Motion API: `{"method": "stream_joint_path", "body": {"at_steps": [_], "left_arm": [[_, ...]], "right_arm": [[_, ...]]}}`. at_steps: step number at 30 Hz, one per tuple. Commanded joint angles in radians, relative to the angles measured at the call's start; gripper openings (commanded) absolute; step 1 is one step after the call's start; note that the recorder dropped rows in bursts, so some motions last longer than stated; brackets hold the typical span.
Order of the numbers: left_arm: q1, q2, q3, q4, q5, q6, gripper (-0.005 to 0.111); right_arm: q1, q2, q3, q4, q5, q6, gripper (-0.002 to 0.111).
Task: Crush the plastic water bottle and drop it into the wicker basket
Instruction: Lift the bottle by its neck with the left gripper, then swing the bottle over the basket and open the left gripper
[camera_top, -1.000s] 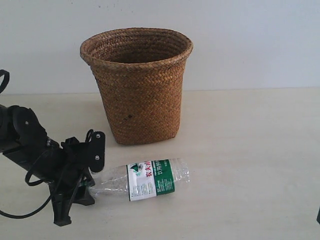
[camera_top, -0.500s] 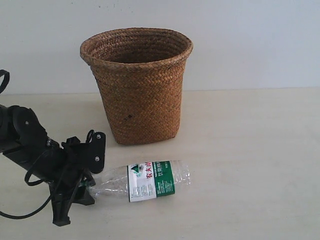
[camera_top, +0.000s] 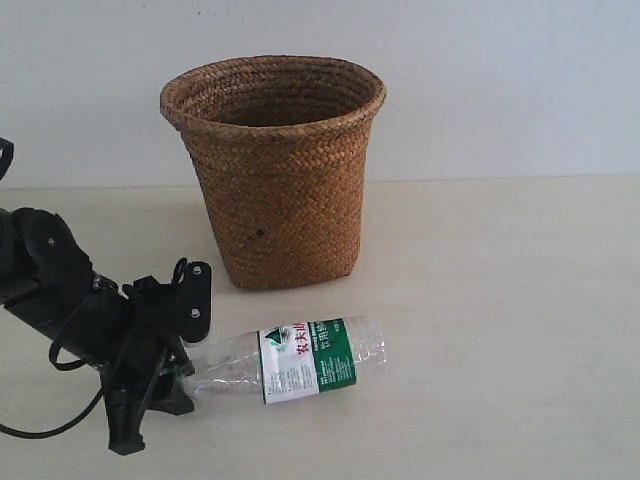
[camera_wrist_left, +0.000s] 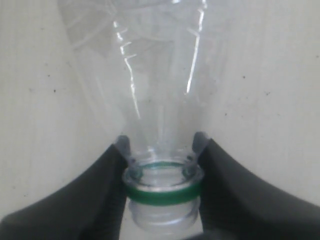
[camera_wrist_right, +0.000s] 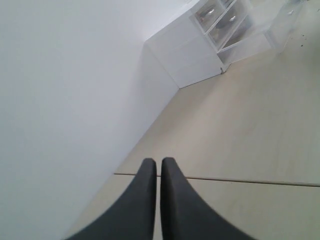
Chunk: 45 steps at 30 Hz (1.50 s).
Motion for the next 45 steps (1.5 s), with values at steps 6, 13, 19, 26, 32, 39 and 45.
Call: {"method": "stream_joint_path", "body": {"at_steps": [6, 13, 19, 26, 32, 39, 45], "left_arm": [[-0.024, -0.344, -0.021, -0.013, 0.148, 0.001, 0.004], [-0.024, -0.504, -0.021, -0.013, 0.209, -0.014, 0.004], [-0.024, -0.526, -0.019, -0.105, 0.221, -0.076, 0.004], [-0.024, -0.391, -0.019, -0.119, 0.636, -0.227, 0.004], [-0.024, -0.369, -0.059, -0.061, 0.512, -0.291, 0.004], [-0.001, -0.443, -0.368, 0.01, 0.008, -0.443, 0.042], [0.016, -0.385, -0.585, 0.31, 0.085, -0.958, 0.107]], "right_arm": [[-0.007, -0.007, 0.004, -0.008, 0.004, -0.005, 0.0], [-0.007, -0.007, 0.004, -0.008, 0.004, -0.005, 0.0], [-0.007, -0.007, 0.004, -0.008, 0.004, -0.005, 0.0], [-0.007, -0.007, 0.004, -0.008, 0.004, -0.005, 0.0], [-0.007, -0.007, 0.004, -0.008, 0.004, -0.005, 0.0], [-0.007, -0.007, 0.004, -0.008, 0.004, -0.005, 0.0], [-0.007, -0.007, 0.004, -0.008, 0.002, -0.005, 0.0]]}}
